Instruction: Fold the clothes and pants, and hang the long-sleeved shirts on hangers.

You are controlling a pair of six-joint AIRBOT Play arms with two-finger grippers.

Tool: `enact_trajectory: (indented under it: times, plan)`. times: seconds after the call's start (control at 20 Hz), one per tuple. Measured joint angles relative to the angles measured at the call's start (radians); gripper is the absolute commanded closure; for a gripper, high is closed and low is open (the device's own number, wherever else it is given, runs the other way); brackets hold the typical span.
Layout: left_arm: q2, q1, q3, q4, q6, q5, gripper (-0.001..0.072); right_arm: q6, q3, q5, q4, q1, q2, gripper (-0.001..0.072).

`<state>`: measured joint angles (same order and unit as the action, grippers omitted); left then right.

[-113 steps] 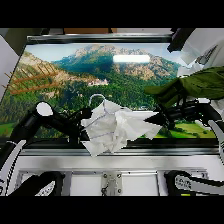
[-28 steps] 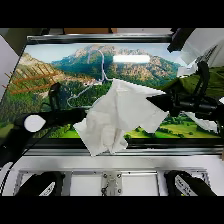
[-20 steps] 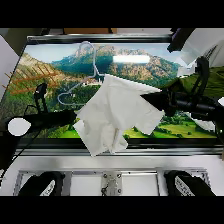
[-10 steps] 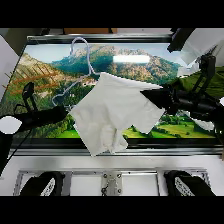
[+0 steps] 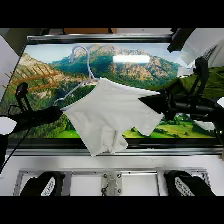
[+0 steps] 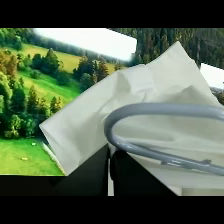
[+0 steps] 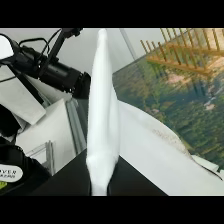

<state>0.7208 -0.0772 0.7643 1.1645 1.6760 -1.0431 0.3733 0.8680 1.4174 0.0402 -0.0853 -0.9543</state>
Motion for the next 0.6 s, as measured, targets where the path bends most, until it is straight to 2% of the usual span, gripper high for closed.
enact_trajectory:
  times: [0.3,0.6]
  plan:
    - [0.02,-0.084,0.09,0.018,-0.055,-0.075,0.0691,-0.026,0.0,0.026,0.119,-0.038,0.0,0.0704]
    - [0.112,-0.097,0.208,0.015,-0.097,-0.16,0.0691,-0.057,-0.001,0.046,0.134,-0.097,-0.001,0.0704]
